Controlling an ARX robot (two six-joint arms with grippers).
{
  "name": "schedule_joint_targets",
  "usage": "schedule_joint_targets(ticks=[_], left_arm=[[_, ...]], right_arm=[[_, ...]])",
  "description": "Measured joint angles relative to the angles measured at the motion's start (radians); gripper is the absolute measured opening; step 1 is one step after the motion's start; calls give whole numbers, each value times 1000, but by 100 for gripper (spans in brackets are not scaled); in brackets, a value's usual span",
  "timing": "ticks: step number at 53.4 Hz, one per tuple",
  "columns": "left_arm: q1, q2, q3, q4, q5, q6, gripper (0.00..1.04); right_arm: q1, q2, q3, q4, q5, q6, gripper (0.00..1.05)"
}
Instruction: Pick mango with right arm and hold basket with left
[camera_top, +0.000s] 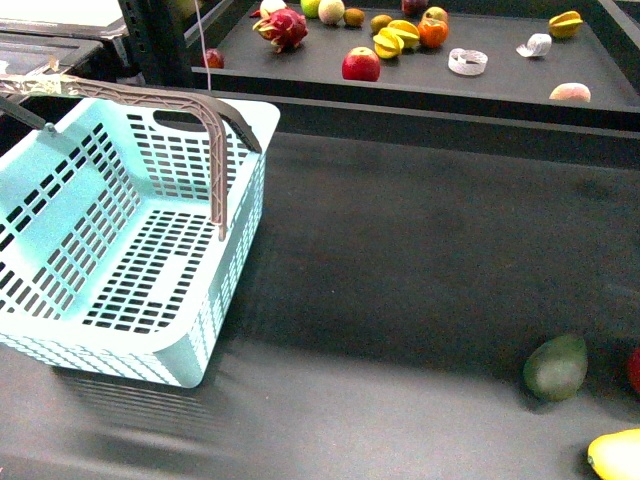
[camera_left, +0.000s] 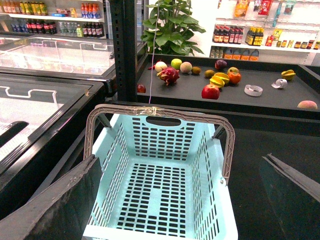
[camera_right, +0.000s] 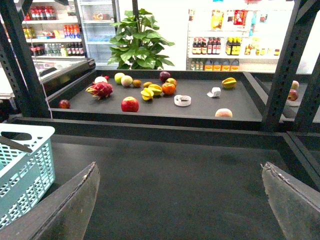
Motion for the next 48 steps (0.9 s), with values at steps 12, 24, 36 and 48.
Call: schedule_joint_targets(ticks=[12,24,36,48], left_arm=[[0,0,0,0,0,0,99],[0,0,0,0,0,0,99],[-10,0,-2,13,-29,-5,99],[-108,332,-1,408,-229,-208,99]], right_arm=[[0,0,0,0,0,0,97],[0,0,0,0,0,0,97],[0,0,0,0,0,0,97],[0,0,0,0,0,0,97]])
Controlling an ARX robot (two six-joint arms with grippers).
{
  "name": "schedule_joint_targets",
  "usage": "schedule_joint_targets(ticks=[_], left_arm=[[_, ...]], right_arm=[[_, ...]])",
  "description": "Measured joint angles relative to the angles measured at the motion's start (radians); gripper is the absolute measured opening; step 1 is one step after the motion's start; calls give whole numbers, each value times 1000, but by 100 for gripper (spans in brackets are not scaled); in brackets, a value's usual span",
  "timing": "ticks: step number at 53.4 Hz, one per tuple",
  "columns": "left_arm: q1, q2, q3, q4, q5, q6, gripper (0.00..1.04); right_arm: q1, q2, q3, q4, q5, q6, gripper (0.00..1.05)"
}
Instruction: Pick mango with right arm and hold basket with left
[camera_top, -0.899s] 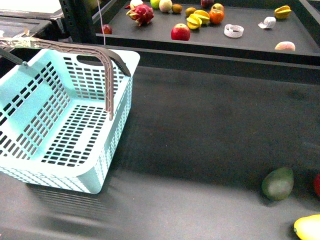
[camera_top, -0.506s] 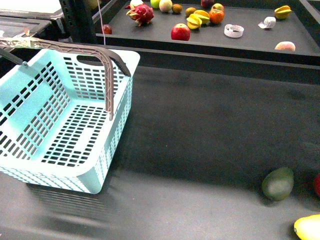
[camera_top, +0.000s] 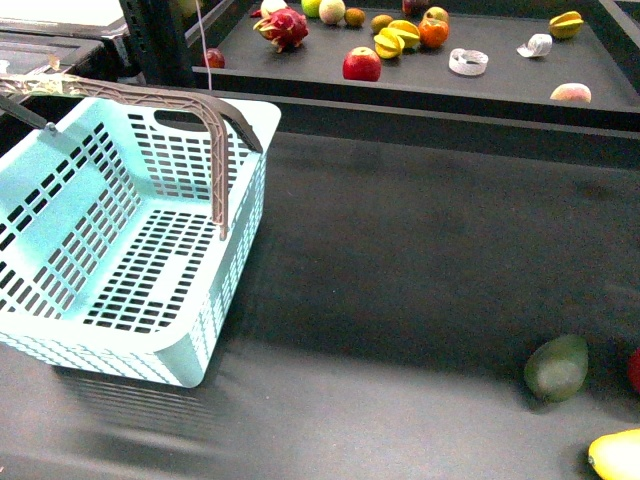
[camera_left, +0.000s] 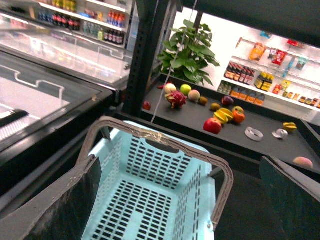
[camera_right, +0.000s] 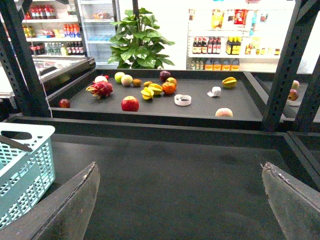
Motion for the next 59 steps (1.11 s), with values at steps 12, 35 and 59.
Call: schedule_joint_targets(ticks=[12,35,59], left_arm=[[33,649,63,375,30,-131,99],[16,1277,399,492,84,-323,99],[-31,1630,751,436,88,-484,99]], right_arm=[[0,0,0,0,0,0,97],[0,0,0,0,0,0,97],[0,0,0,0,0,0,97]])
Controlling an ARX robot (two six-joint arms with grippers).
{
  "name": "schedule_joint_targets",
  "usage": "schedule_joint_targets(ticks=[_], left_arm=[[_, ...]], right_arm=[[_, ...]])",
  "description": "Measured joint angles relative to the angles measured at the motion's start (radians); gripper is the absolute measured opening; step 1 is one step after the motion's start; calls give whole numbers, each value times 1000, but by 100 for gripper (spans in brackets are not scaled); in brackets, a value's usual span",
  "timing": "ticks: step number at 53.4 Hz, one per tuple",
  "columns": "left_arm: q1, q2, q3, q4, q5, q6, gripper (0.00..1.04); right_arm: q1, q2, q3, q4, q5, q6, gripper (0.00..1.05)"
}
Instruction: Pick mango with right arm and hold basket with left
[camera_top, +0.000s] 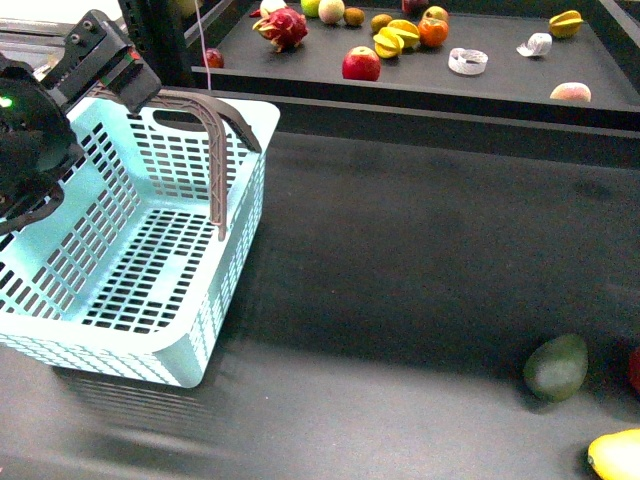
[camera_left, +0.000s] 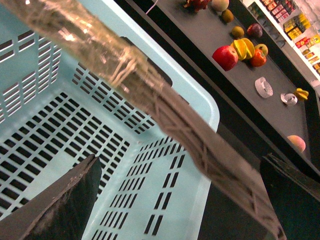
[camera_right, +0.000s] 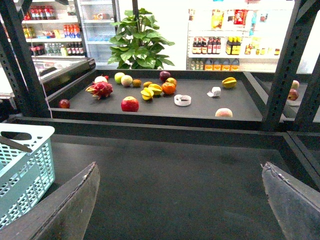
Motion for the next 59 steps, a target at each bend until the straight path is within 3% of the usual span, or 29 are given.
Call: schedule_joint_targets(ticks=[22,41,52,59], left_arm=[[-7,150,251,-110,-38,-47,97],[-34,152,270,-168,-55,-115,35],[-73,112,224,-200,-29,-62,11],[-98,48,132,-154,22,71,9]], right_arm=[[0,0,0,0,0,0,97],[0,0,0,0,0,0,97],[0,0,0,0,0,0,97],[0,0,0,0,0,0,97]])
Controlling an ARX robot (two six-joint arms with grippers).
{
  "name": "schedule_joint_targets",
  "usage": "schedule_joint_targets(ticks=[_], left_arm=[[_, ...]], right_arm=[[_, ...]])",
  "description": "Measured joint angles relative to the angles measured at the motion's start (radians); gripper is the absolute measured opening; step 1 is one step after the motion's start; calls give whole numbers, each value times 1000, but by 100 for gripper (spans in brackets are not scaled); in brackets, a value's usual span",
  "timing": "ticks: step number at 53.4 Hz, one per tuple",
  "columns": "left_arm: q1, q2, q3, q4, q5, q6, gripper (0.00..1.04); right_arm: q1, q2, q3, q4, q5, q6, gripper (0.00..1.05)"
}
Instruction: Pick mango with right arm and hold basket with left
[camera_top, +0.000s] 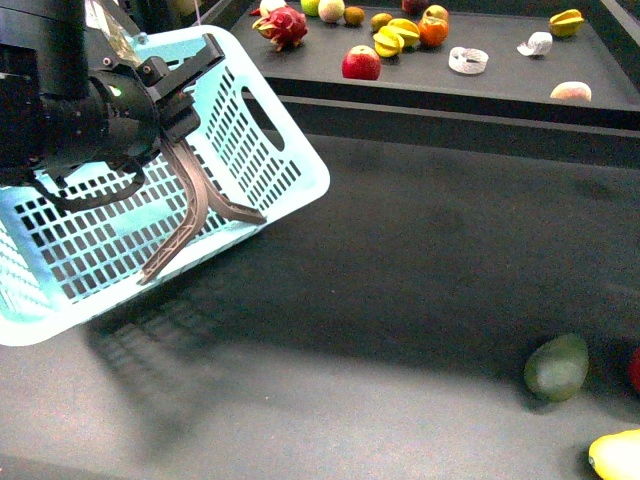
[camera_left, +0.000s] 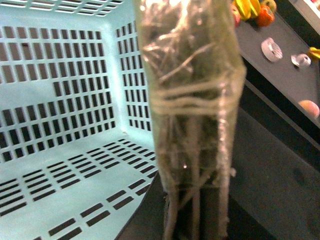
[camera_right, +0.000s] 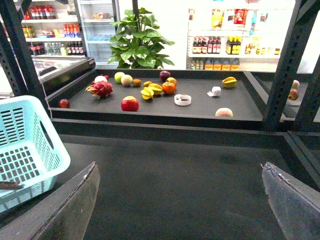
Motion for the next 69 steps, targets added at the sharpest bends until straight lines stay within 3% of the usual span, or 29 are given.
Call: schedule_joint_targets(ticks=[18,34,42,69], left_arm=[[-68,-272,-262,89,187,183,9],[-179,-464,-493,193,336,364,9],[-248,-479,-539,218,334,438,9],[-317,-347,-481,306,312,471,9]], right_arm=[[0,0,0,0,0,0,97],[0,0,0,0,1,0,97],[0,0,0,0,0,0,97],[0,0,0,0,0,0,97]])
